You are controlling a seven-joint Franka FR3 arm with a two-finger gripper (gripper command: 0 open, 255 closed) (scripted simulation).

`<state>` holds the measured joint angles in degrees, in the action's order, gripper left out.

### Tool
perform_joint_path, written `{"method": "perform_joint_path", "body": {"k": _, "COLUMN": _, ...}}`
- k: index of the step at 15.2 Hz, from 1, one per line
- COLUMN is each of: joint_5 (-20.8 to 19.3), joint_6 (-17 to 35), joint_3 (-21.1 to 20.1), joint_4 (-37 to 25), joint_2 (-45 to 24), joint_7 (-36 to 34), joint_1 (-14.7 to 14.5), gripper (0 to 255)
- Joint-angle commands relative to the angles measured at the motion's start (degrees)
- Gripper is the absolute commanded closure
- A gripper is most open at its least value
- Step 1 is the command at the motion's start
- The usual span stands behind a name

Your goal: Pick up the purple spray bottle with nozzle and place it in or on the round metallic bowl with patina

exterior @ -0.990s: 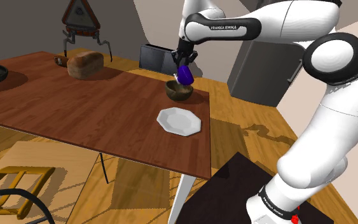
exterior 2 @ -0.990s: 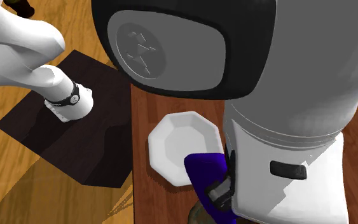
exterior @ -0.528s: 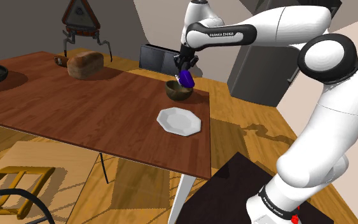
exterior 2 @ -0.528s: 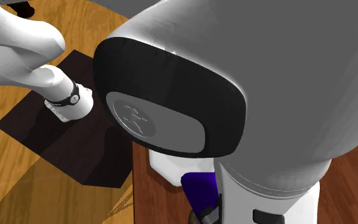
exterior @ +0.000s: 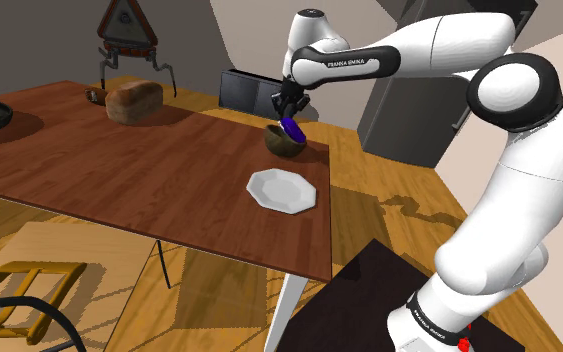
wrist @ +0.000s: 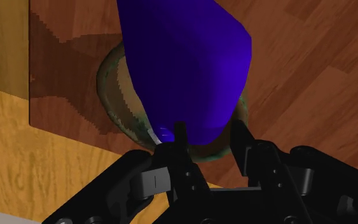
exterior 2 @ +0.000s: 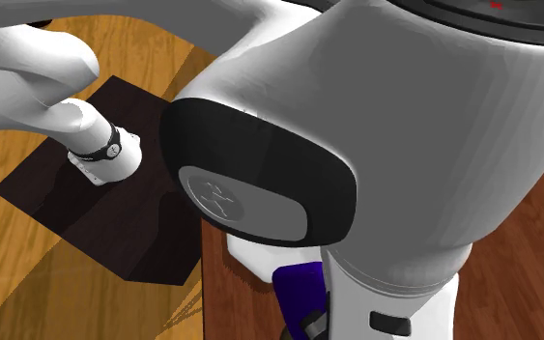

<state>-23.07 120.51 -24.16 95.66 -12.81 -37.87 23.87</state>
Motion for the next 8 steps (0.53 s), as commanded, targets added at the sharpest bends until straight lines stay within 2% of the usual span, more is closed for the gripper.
{"method": "perform_joint_path", "body": {"k": 1, "joint_5": -0.01, "joint_6": 0.0, "joint_3": 0.05, "joint_4": 0.15, "joint_2": -0.15, "joint_7": -0.04, "joint_1": 0.04, "gripper": 255}}
{"method": "perform_joint_path", "body": {"k": 3, "joint_5": -0.01, "joint_6": 0.0, "joint_3": 0.04, "joint_4": 0.15, "joint_2": -0.15, "joint_7": -0.04, "joint_1": 0.04, "gripper": 255}}
{"method": "perform_joint_path", "body": {"k": 4, "joint_5": 0.01, "joint_6": 0.05, "joint_3": 0.06, "joint_4": 0.21, "joint_2": -0.12, "joint_7": 0.01, "joint_1": 0.09, "gripper": 0}}
{"method": "perform_joint_path", "body": {"k": 8, "joint_5": 0.0, "joint_6": 0.08, "joint_3": 0.05, "joint_4": 0.24, "joint_2": -0.12, "joint_7": -0.03, "joint_1": 0.07, "gripper": 0}}
